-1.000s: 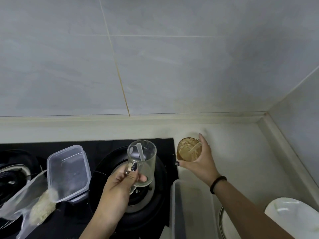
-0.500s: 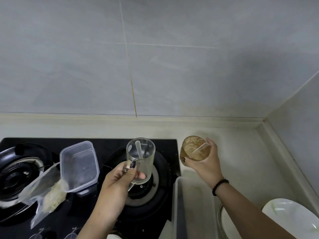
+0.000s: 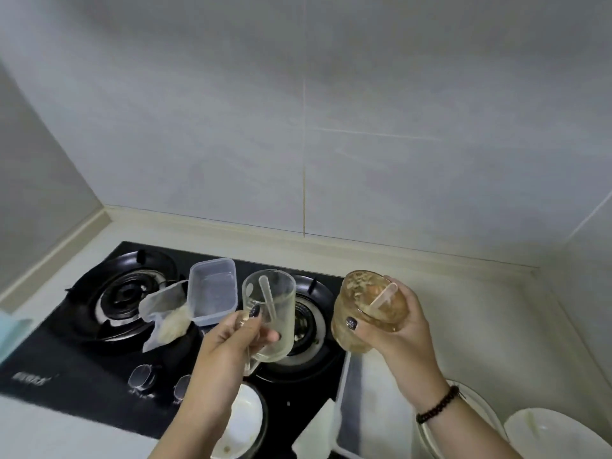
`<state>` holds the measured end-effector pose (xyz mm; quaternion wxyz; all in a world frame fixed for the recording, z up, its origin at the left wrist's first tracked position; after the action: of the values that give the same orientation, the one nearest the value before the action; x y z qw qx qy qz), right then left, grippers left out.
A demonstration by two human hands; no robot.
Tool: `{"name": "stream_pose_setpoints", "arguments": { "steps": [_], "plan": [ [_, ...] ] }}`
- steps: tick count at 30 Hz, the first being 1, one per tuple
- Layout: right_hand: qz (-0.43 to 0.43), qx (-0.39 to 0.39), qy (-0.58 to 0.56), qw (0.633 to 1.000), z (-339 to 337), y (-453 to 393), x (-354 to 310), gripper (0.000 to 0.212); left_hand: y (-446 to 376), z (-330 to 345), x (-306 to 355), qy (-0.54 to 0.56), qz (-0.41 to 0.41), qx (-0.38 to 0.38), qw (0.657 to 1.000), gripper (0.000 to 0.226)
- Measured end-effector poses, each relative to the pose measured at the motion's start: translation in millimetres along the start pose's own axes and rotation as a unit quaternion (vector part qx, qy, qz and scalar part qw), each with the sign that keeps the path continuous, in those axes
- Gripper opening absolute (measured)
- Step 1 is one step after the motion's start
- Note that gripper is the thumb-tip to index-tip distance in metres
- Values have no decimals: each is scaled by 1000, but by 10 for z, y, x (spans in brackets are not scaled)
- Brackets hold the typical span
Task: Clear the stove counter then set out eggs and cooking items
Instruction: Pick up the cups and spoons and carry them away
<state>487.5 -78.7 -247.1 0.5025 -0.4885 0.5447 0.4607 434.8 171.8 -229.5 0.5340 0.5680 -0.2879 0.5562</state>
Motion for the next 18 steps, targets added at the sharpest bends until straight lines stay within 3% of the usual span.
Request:
{"name": "stream_pose_setpoints", "arguments": {
  "steps": [7,14,18],
  "plan": [
    [-24,-178,-13,984,507,400,-254,90,791,-448,-34,15,30,114,993,27],
    [-36,-392,-14,919,1315,1003,-330,91,1574,-1066,-246,27,22,260,965,30],
    [-41,-439,-4,897,1732,1340,-322,90,1922,-1458,-286,52,35,325,944,33]
  ]
}}
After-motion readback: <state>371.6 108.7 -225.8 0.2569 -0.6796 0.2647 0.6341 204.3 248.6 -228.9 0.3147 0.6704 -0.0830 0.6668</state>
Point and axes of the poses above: each hand's wrist, its own y-axis away from the middle knuckle, its own z-axis out of the palm, x = y × z, the point moved 9 cm from there along -y, towards the middle knuckle, and after that the axes turned 5 degrees about y, right-handed, at the moved point
